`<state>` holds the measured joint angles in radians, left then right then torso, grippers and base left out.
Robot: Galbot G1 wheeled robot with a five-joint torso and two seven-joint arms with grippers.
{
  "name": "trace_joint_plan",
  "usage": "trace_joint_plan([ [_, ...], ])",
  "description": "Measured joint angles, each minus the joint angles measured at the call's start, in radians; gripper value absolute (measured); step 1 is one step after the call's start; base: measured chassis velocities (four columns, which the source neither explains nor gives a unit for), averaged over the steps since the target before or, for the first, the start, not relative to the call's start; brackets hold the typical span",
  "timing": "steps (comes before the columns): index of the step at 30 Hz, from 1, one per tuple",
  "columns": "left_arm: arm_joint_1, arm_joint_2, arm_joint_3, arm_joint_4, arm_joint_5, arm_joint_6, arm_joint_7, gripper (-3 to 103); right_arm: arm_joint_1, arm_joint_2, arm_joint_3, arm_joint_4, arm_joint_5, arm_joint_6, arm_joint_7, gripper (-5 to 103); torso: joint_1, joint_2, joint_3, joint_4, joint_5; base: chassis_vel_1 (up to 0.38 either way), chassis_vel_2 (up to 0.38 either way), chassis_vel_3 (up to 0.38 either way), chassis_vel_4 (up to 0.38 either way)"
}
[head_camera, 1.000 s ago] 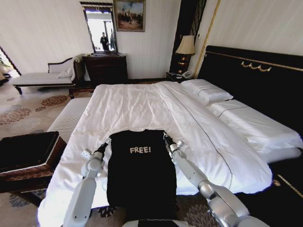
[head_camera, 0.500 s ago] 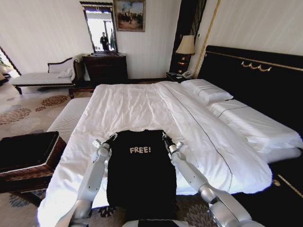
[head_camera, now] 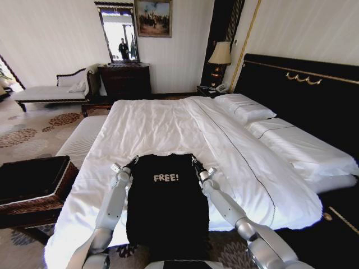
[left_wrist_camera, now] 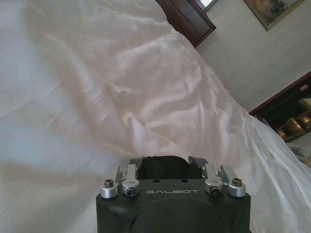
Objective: Fold the clothes on the bed and place them into the basket.
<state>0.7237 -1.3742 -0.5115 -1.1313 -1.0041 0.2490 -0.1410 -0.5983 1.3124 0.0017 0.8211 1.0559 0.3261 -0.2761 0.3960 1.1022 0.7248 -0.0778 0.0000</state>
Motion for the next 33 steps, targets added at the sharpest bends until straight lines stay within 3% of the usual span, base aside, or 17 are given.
trace_joint_plan([
  [3,0.009,0.004,-0.001,-0.007,-0.009,0.001,0.000,41,0.001,0.000,0.000,0.001,-0.003,0.002,0.002,0,0.000,0.000,0.000,-0.0003,0.0000,0.000,0.000,0.000,0.000],
  [6,0.013,0.006,-0.003,-0.008,-0.013,0.001,0.001,36,0.000,0.000,0.002,0.005,-0.003,0.003,0.004,0,0.000,0.000,0.000,-0.0002,0.0000,0.000,0.000,0.000,0.000],
  [9,0.017,0.013,-0.009,-0.010,-0.019,0.000,0.007,19,-0.005,-0.001,0.003,0.013,-0.011,0.012,0.013,0,0.000,0.000,0.000,0.0000,-0.0001,0.000,0.000,0.000,0.000],
  [12,0.019,0.017,-0.010,-0.015,-0.024,0.000,0.008,14,-0.006,-0.001,0.005,0.017,-0.014,0.016,0.017,0,0.000,0.000,0.000,-0.0002,0.0000,0.000,0.000,0.000,0.000],
  [13,0.024,0.023,-0.011,-0.028,-0.029,0.000,0.008,4,-0.010,-0.002,0.008,0.032,-0.014,0.019,0.024,0,0.000,0.000,0.000,-0.0003,-0.0001,0.000,0.000,0.000,0.000],
  [17,0.040,0.034,-0.011,-0.067,-0.042,0.001,0.008,2,-0.022,-0.009,0.011,0.083,-0.014,0.021,0.044,0,0.000,0.000,0.000,-0.0002,-0.0001,0.000,0.000,0.000,0.000],
  [26,0.226,0.148,-0.033,-0.446,-0.099,-0.009,-0.019,2,-0.177,-0.128,0.051,0.535,0.013,0.009,0.168,0,0.000,0.000,0.000,0.0001,-0.0002,0.000,0.000,0.000,0.000],
  [29,0.283,0.205,-0.076,-0.622,-0.176,-0.012,-0.044,2,-0.227,-0.215,0.074,0.694,0.039,0.009,0.195,0,0.000,0.000,0.000,0.0000,0.0000,0.000,0.000,0.000,0.000],
  [30,0.283,0.205,-0.076,-0.622,-0.176,-0.012,-0.044,2,-0.227,-0.215,0.074,0.694,0.039,0.009,0.195,0,0.000,0.000,0.000,0.0000,0.0000,0.000,0.000,0.000,0.000],
  [33,0.271,0.291,-0.115,-0.769,-0.319,-0.007,-0.108,2,-0.209,-0.320,0.075,0.839,0.115,0.002,0.213,0,0.000,0.000,0.000,-0.0003,0.0001,0.000,0.000,0.000,0.000],
])
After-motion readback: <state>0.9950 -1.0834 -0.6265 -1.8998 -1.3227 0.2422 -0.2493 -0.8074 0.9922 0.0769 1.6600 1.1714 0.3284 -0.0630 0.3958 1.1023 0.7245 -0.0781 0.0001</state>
